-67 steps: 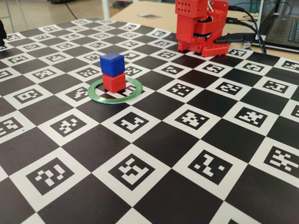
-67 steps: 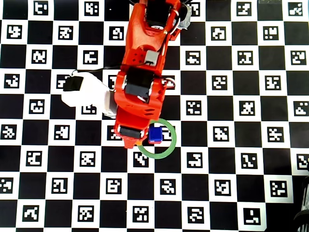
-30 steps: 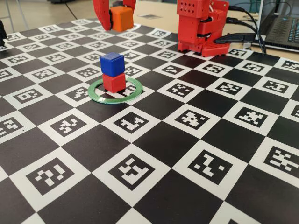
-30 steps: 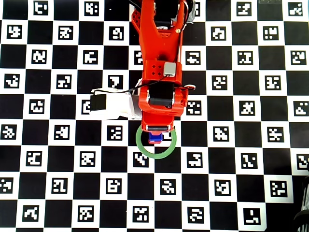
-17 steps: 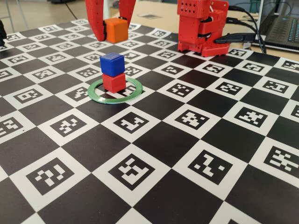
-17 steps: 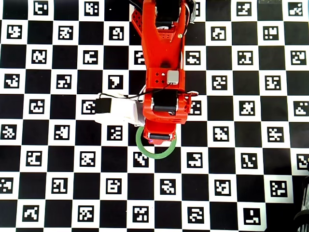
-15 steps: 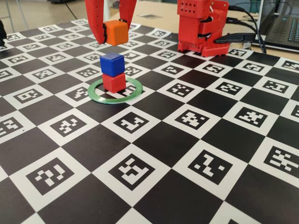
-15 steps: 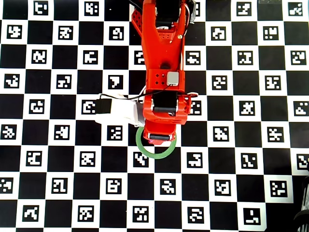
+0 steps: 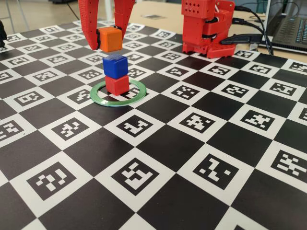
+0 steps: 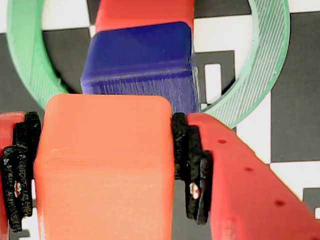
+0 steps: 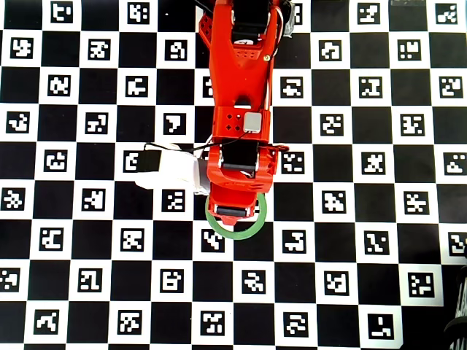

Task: Grab the red cube then put it in the green circle then put the blue cube on top and finally the orange cube on top

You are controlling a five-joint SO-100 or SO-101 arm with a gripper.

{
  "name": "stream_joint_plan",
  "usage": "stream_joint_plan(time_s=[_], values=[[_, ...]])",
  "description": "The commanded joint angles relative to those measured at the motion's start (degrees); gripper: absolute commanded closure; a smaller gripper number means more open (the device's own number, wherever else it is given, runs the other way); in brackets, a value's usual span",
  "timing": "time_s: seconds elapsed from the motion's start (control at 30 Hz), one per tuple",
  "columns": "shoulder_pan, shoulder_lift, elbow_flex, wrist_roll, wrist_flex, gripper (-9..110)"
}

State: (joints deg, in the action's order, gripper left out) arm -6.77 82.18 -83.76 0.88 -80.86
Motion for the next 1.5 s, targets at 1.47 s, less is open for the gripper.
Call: stream_joint_plan(time_s=[1.47], values=[[1.23, 2.2, -2.46, 2.37, 1.76, 97]])
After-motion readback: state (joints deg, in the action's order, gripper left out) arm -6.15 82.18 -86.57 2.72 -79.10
